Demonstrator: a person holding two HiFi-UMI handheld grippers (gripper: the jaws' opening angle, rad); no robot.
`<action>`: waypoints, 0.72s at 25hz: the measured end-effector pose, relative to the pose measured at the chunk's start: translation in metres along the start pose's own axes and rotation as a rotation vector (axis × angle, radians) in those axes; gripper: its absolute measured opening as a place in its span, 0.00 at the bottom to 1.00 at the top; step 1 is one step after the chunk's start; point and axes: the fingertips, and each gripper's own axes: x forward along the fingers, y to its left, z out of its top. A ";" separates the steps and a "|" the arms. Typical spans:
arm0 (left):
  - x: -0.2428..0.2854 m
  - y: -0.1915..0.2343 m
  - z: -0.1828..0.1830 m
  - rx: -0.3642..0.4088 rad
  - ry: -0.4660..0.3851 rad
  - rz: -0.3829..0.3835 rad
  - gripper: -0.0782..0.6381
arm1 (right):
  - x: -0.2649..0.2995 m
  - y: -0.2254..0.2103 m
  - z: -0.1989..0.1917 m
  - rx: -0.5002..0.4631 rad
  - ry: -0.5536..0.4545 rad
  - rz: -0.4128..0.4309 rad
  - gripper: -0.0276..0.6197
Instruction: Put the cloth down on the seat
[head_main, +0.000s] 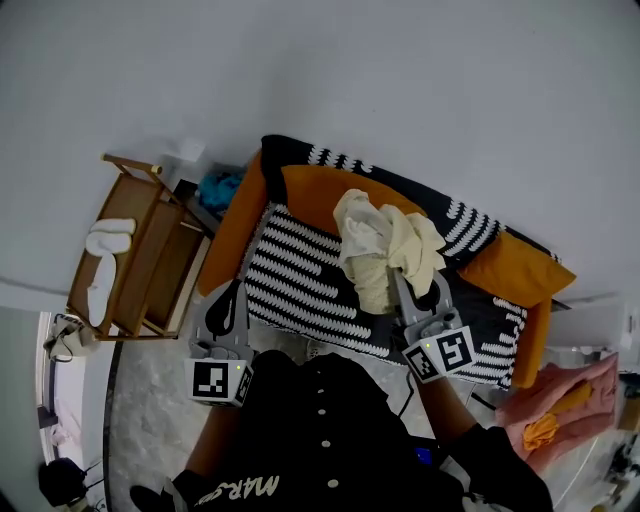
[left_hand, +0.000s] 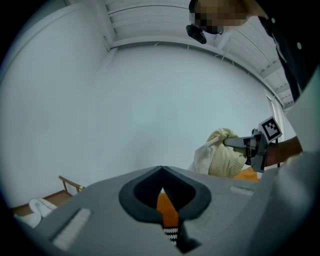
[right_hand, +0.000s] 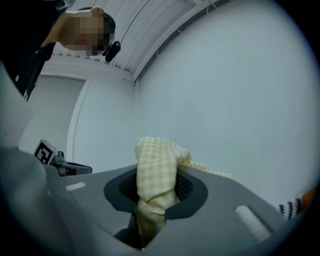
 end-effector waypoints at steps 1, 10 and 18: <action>0.001 0.001 -0.001 0.001 0.006 -0.002 0.11 | 0.001 0.000 -0.001 0.001 0.003 0.001 0.22; 0.017 0.024 -0.008 -0.018 0.025 -0.042 0.11 | 0.022 0.012 -0.011 -0.009 0.040 -0.021 0.22; 0.018 0.037 -0.020 -0.039 0.063 -0.039 0.11 | 0.042 0.014 -0.033 -0.009 0.116 0.002 0.22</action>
